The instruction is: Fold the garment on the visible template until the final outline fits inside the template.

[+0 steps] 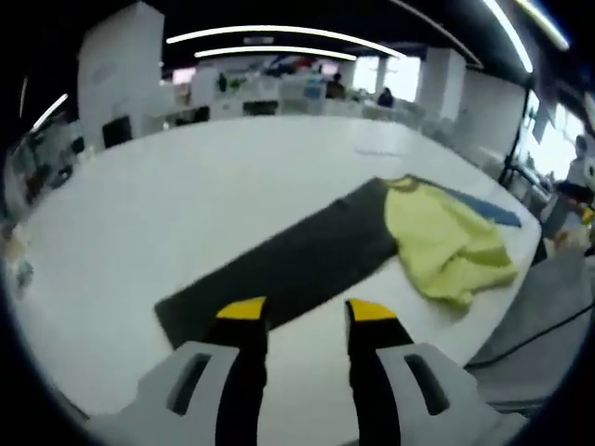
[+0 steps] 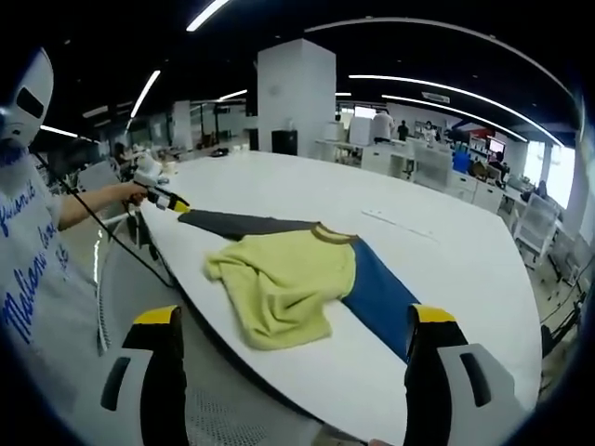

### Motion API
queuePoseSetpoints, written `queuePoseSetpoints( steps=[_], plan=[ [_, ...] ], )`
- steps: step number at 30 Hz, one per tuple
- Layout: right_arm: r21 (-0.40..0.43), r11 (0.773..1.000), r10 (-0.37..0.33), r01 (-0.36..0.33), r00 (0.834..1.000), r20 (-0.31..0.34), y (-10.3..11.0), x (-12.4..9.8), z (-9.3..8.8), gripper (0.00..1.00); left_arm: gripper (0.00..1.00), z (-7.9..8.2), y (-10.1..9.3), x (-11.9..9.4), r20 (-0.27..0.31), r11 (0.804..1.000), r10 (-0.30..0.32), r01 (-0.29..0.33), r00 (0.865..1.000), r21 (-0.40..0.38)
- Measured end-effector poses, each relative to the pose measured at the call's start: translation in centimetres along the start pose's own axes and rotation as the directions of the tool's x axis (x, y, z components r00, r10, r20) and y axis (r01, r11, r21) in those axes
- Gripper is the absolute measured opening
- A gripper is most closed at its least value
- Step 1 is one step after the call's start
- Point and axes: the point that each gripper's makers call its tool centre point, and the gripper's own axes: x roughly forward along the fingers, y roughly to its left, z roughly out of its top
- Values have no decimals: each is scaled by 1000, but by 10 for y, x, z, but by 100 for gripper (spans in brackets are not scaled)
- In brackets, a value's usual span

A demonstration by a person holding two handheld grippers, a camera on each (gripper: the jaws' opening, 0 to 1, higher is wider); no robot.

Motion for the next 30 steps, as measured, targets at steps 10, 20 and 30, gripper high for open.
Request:
queuePoseSetpoints(
  steps=[10,20,30],
  plan=[
    [1,1000,-3,3,1000,-8,-3,-1,-3,99,40,19,-23,-9,23,997,-23,21,999,70],
    [2,1000,4,-4,1000,-11,-4,1,-3,99,56,44,-46,-15,49,989,-78,71,996,128],
    [5,1000,-3,3,1000,-21,-8,2,-6,100,69,51,-75,-22,26,972,-151,143,988,188]
  ],
)
